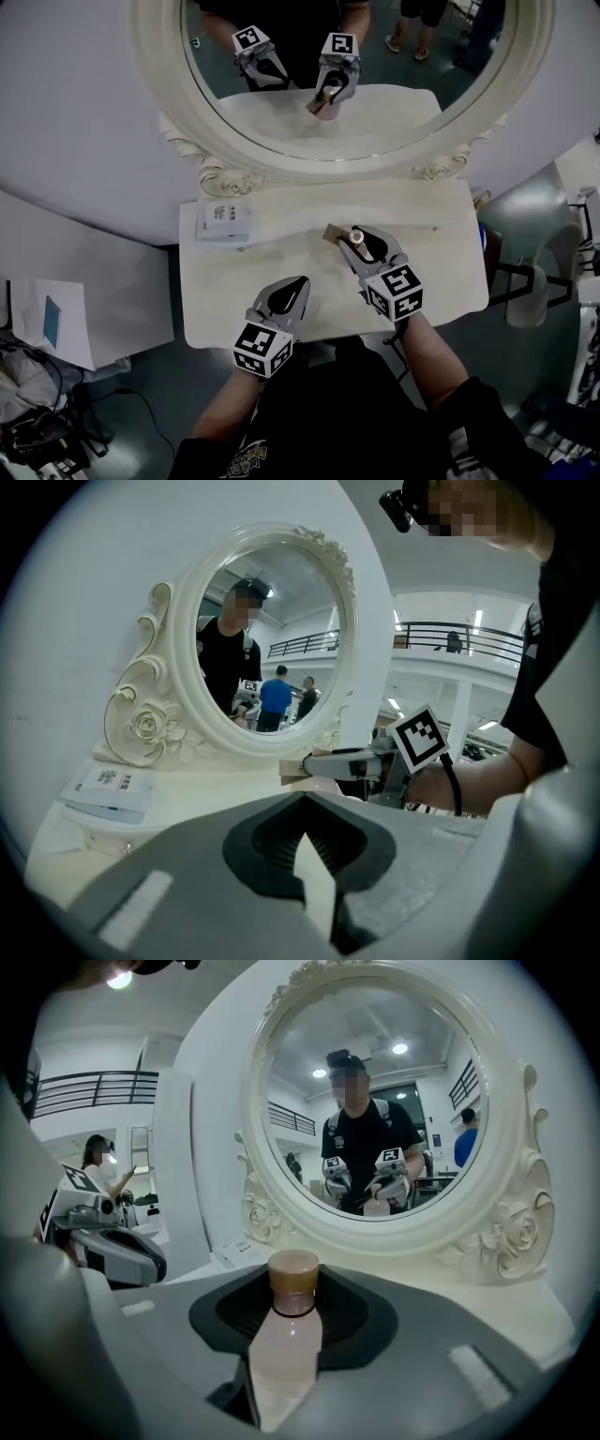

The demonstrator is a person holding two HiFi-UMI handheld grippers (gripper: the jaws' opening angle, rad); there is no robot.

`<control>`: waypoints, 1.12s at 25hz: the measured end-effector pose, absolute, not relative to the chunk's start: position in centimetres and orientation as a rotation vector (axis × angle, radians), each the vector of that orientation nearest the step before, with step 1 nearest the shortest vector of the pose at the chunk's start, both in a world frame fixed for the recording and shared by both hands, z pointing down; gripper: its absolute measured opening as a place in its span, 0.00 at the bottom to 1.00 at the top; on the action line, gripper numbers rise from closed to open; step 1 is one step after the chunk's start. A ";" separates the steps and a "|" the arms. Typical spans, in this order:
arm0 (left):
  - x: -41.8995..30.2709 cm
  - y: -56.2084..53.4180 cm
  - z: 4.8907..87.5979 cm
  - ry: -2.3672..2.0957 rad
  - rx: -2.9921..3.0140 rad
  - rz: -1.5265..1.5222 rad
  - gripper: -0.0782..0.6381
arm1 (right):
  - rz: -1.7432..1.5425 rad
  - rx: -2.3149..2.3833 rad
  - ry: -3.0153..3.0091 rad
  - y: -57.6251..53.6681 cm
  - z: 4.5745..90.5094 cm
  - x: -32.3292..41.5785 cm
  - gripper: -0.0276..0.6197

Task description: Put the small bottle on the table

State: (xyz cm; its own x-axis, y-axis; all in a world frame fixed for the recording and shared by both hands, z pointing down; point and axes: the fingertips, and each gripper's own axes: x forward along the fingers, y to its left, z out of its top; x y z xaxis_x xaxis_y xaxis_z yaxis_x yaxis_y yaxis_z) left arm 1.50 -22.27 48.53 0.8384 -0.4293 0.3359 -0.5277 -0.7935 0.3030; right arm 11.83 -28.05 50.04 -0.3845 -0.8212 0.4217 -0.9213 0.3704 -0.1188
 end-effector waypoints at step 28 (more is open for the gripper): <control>4.7 -25.4 49.6 -1.090 2.459 0.309 0.11 | 0.393 1.256 -2.504 -36.3 53.2 12.8 0.30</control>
